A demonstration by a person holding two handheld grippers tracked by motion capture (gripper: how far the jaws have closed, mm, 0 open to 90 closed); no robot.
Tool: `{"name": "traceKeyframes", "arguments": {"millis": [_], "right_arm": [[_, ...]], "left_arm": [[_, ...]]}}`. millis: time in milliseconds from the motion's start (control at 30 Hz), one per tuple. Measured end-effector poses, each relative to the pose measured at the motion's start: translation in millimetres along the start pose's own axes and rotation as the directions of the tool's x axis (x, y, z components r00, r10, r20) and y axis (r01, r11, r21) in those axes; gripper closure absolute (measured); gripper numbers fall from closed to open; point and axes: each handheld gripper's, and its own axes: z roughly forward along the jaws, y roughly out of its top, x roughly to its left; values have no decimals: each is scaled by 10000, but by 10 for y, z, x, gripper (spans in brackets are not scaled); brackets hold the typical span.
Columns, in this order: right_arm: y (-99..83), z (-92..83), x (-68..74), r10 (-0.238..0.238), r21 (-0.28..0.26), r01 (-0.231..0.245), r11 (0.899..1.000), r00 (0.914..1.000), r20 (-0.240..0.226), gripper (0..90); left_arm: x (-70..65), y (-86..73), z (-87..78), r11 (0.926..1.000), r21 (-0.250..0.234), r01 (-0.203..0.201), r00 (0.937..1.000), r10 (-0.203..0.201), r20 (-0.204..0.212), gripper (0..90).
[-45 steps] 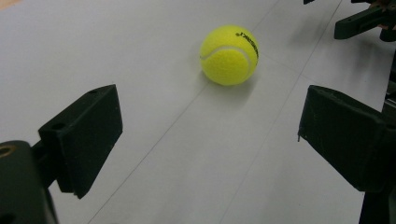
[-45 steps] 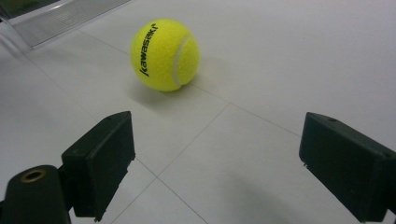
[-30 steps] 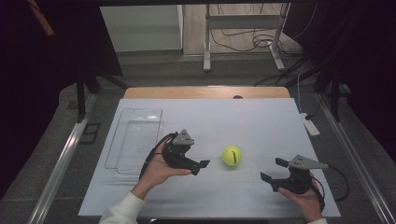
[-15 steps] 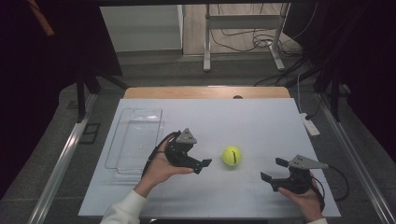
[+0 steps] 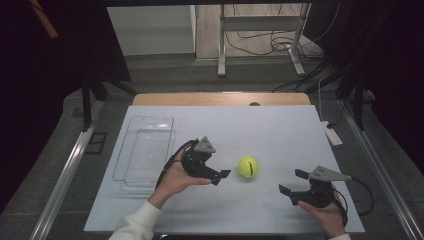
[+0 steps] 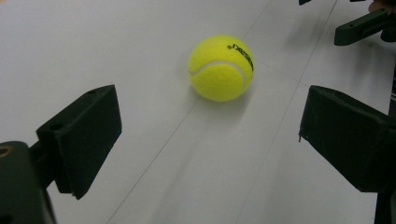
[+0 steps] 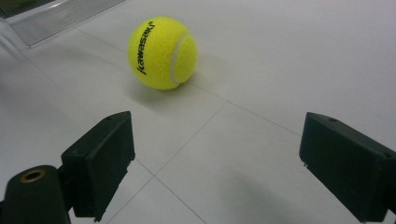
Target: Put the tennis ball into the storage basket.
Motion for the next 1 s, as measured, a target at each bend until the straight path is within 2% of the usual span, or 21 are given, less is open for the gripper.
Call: {"name": "traceKeyframes", "arguments": {"millis": [400, 467, 667, 1000], "right_arm": [[-2, -1, 1, -5, 8, 5, 10000, 10000, 4, 105], [-3, -1, -1, -9, 13, 9, 10000, 10000, -4, 105], [-5, 8, 1, -28, 49, 28, 10000, 10000, -21, 105], [-8, 6, 0, -4, 60, 4, 10000, 10000, -15, 105]], "left_arm": [[-1, 62, 41, 9999, 68, -123, 9999, 123, 73, 59], [0, 75, 60, 10000, 24, -38, 9999, 38, 115, 59], [-12, 112, 134, 9999, 119, -121, 9998, 119, 174, 59], [-49, 239, 209, 9996, 167, -232, 9993, 227, 302, 60]]}}
